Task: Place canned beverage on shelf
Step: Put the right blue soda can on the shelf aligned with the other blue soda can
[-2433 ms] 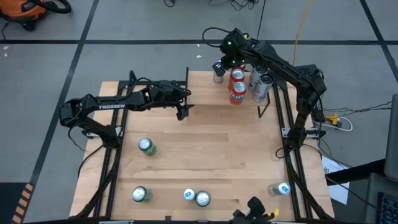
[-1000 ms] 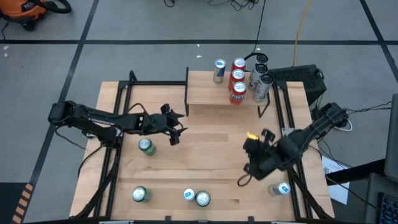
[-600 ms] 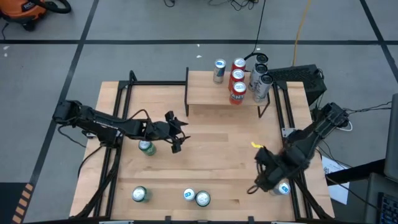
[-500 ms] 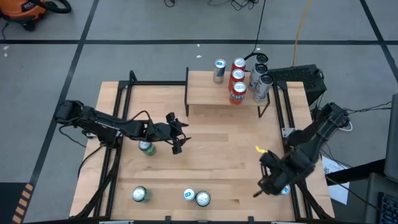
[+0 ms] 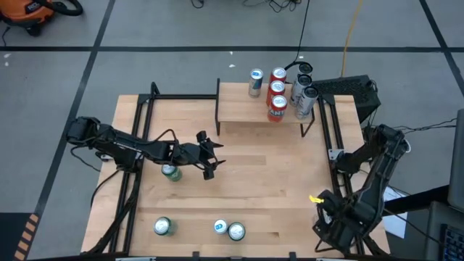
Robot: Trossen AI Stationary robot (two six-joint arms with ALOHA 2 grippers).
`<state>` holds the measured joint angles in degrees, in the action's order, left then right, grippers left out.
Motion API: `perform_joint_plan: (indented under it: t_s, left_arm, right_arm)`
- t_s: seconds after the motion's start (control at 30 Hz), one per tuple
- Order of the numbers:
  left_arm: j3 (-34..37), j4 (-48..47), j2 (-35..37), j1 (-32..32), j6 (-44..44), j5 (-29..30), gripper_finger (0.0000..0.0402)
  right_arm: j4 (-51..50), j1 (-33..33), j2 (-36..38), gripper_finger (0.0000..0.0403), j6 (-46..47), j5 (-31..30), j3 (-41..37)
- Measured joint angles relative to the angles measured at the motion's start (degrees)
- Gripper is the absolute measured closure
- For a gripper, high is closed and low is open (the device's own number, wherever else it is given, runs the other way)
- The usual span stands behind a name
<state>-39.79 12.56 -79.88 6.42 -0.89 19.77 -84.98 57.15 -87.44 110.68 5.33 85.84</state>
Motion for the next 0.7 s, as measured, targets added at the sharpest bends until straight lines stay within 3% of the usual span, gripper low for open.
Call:
perform_joint_plan:
  t_s: [0.13,0.33,0.53,0.7]
  left_arm:
    - [0.0,-0.4,0.0,0.0,0.1,-1.6,0.0125]
    - [0.0,-0.6,0.0,0.0,0.2,-2.1,0.0125]
    - [0.0,-0.7,0.0,0.0,0.6,-2.1,0.0125]
    - [0.0,-0.6,0.0,0.0,1.0,-2.1,0.0125]
  right_arm:
    - [-1.4,0.6,-0.4,0.0029,2.1,-2.2,0.0]
    - [-0.8,0.7,-0.2,0.0004,4.0,-0.9,-5.2]
    - [11.8,0.7,1.2,0.0014,0.9,0.7,-12.6]
    - [14.7,0.7,2.1,0.0034,-1.0,3.3,-17.4]
